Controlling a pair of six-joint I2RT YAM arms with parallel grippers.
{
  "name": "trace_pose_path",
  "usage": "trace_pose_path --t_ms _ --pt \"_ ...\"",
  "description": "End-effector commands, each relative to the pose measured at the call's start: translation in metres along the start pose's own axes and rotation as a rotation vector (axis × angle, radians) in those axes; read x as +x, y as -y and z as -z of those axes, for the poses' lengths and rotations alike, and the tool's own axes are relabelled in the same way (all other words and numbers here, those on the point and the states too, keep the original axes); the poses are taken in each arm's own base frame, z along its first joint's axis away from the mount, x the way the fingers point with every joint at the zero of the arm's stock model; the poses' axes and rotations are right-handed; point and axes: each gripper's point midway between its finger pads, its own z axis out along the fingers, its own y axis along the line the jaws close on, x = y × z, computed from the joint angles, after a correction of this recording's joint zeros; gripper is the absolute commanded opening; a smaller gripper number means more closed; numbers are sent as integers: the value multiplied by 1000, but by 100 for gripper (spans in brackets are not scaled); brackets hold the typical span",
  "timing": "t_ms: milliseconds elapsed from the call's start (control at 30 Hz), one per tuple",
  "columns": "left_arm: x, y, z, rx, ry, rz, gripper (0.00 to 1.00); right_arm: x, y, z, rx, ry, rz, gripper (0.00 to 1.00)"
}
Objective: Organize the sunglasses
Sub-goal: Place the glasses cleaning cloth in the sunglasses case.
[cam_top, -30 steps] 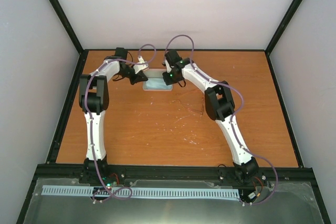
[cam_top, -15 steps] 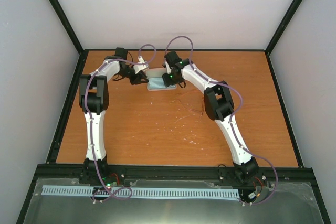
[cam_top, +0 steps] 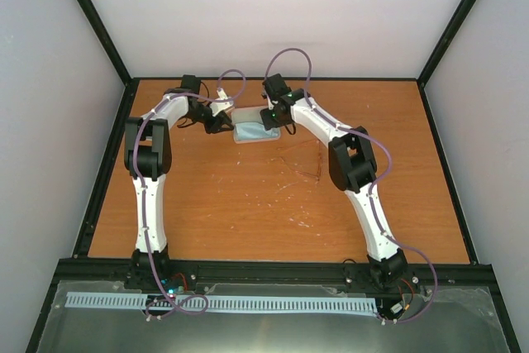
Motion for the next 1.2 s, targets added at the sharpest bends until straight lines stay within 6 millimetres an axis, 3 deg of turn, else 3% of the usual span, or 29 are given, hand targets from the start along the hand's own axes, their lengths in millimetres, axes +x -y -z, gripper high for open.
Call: trace_pose_path --t_ms 0,33,67,100,233,533,733,867,1067,1167 --pt "-5 1 5 12 22 9 33 -23 11 29 53 93 -17 46" --pt "-4 1 4 11 21 8 32 -23 9 31 41 93 -16 29" --pt "-3 1 4 13 20 10 32 -21 6 31 22 88 -13 19" --pt "-3 2 4 13 19 10 32 -19 3 30 2 79 -13 16" --pt "-2 3 4 14 19 9 31 1 -1 19 -25 8 -33 28" --pt "-1 5 4 17 15 4 29 14 -8 -1 -70 -50 -48 38" --pt "1 6 3 21 13 8 28 22 -11 -10 -90 -81 -52 39" --pt "1 6 3 22 14 8 28 29 -11 -14 -88 -104 -52 35" --pt "2 6 3 22 12 7 27 28 -8 -16 -73 -103 -47 16" --pt "2 6 3 23 11 8 27 26 -5 -14 -60 -93 -49 12"
